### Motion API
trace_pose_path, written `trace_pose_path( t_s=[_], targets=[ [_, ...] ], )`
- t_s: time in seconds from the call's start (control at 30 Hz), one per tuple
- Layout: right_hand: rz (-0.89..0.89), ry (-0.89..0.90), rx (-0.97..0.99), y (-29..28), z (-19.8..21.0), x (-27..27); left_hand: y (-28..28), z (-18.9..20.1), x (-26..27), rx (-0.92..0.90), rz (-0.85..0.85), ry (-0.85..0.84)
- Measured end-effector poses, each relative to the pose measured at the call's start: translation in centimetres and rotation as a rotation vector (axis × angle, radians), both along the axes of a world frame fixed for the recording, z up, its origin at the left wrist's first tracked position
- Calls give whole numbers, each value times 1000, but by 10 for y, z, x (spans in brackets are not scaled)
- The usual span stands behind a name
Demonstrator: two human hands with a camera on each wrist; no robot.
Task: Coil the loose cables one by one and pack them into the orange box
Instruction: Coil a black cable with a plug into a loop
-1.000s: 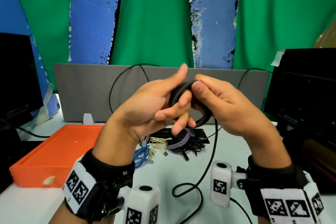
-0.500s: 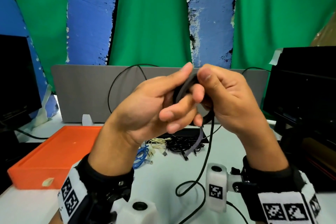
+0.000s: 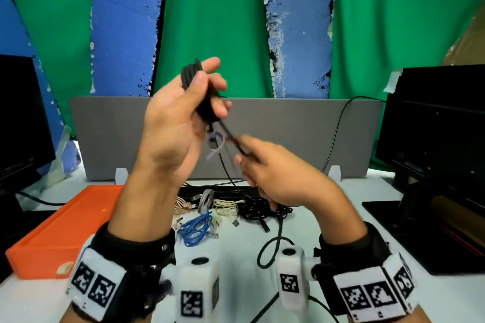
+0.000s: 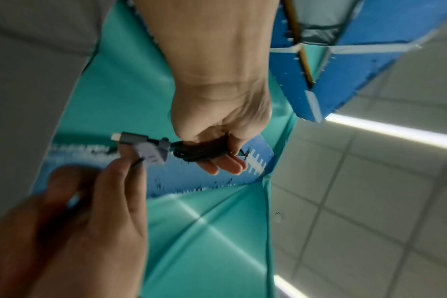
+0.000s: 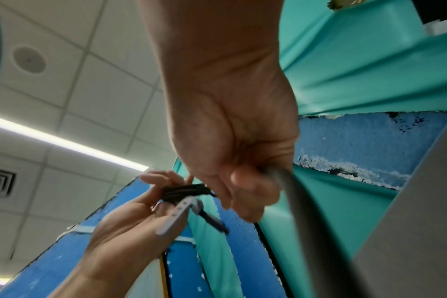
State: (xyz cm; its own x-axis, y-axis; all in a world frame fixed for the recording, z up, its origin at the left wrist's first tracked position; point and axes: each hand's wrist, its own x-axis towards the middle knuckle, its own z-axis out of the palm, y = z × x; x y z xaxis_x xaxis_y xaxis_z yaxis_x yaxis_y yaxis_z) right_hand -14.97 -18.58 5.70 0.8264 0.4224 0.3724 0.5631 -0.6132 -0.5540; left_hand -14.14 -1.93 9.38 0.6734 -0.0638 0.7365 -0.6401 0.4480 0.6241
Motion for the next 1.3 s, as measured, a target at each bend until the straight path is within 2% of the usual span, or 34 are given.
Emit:
trace_pose_path(
  t_s=[0.07, 0.17, 0.23, 0.3, 0.43, 0.53, 0.67, 0.77, 0.87, 1.0, 1.13, 1.2, 1.3],
  targets=[
    [46, -53, -139, 9, 0, -6, -2, -4, 6, 235, 361, -107],
    [96, -156, -77, 12, 6, -16, -8, -15, 14, 663, 648, -230],
    [54, -219, 38, 4, 12, -17, -5, -20, 18, 918, 746, -248],
    [29, -217, 228, -9, 17, -16, -5, -22, 17, 1003, 650, -236],
    [86, -270, 484, -29, 24, -14, -14, -17, -1, 840, 50, -31],
    [123, -372, 483, -36, 23, -9, -11, -18, -4, 731, -206, 18],
    [140, -417, 593, -23, 22, -5, -11, -15, -2, 251, -580, 176],
    [148, -294, 676, -11, 17, 2, -14, -12, 3, -89, -821, 205],
    [60, -250, 447, -10, 8, 13, -10, -10, 9, -327, -912, 169],
    [58, -83, 82, -8, 3, 8, -4, -8, 14, -459, -729, 156],
    [100, 68, -273, 4, -1, -6, 7, -4, 15, -425, -340, 35],
    [105, 82, -301, 10, -2, -9, 13, -1, 13, -284, -18, -97],
    [103, 71, -265, 13, 3, -13, 9, -2, 7, 110, 406, -255]
  ],
)
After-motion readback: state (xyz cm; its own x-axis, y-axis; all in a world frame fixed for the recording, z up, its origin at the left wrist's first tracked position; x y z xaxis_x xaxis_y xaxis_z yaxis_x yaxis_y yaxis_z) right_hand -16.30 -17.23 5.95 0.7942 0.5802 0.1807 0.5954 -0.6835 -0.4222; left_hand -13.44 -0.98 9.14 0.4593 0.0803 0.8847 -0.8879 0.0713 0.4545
